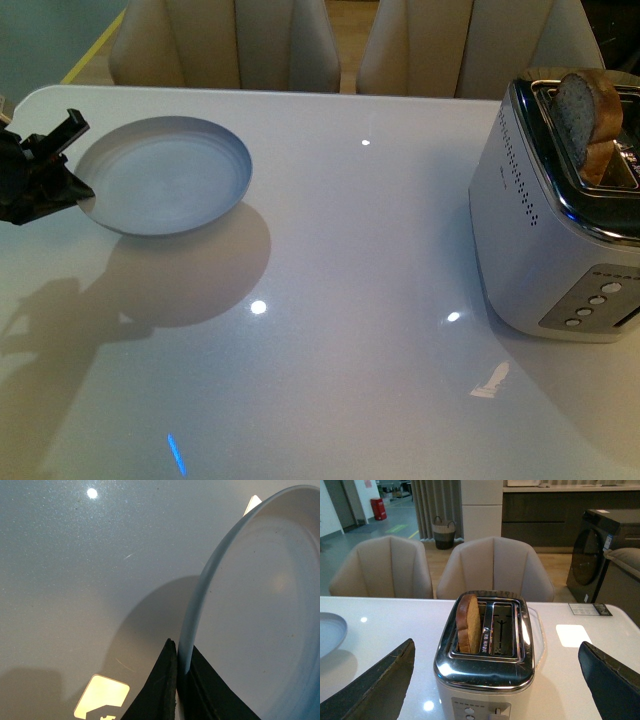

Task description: Left arm holds plate, right arm toasts bread

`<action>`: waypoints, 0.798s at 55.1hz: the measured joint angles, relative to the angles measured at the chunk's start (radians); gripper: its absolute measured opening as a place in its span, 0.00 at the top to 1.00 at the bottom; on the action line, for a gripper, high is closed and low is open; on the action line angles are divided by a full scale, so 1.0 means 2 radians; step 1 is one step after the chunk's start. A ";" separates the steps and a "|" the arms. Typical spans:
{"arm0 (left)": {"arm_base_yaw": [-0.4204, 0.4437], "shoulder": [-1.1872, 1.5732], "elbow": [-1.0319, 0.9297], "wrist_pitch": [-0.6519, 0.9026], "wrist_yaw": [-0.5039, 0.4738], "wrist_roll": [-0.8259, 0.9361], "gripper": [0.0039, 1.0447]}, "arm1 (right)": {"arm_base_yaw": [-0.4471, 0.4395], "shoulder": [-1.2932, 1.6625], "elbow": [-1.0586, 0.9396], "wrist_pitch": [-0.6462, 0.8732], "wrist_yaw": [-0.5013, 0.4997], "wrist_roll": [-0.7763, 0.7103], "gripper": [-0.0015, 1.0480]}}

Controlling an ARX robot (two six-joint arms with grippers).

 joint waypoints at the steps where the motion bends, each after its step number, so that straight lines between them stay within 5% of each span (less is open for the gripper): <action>1: 0.000 0.002 0.000 0.001 0.000 0.001 0.97 | 0.000 0.000 0.000 0.000 0.000 0.000 0.09; 44: -0.015 0.092 -0.016 0.072 0.019 0.019 0.97 | 0.000 0.000 0.000 0.000 0.000 0.000 0.09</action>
